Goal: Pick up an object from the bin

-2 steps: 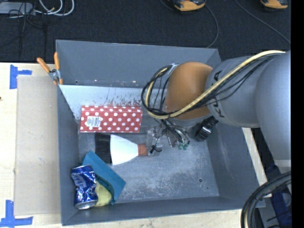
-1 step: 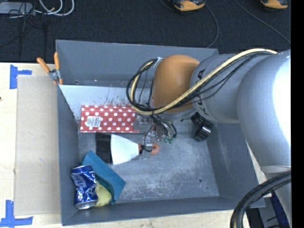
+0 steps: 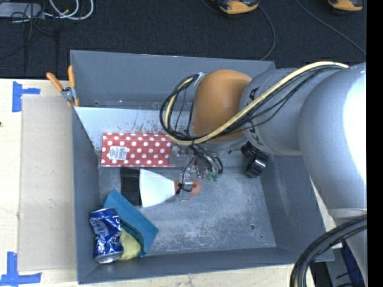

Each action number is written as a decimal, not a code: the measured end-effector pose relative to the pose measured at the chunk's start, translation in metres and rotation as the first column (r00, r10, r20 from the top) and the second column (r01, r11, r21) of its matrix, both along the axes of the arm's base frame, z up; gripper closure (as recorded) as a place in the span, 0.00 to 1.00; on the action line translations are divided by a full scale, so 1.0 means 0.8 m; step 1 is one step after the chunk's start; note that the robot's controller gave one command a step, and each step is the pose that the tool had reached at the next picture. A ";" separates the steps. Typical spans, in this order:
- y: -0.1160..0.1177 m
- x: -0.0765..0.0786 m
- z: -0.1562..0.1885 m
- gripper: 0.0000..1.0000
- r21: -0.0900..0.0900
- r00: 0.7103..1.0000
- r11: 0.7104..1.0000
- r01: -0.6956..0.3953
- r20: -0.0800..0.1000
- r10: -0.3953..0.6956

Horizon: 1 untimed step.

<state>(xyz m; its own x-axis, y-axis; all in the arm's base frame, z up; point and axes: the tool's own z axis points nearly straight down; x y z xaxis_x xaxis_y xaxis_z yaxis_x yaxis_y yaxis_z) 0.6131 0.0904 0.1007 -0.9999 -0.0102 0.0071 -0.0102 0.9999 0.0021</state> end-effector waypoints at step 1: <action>0.004 -0.003 -0.024 0.00 0.001 0.999 0.999 -0.047 -0.002 0.047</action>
Offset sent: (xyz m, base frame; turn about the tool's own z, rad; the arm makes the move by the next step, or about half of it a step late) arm 0.0007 0.0047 -0.0307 0.1699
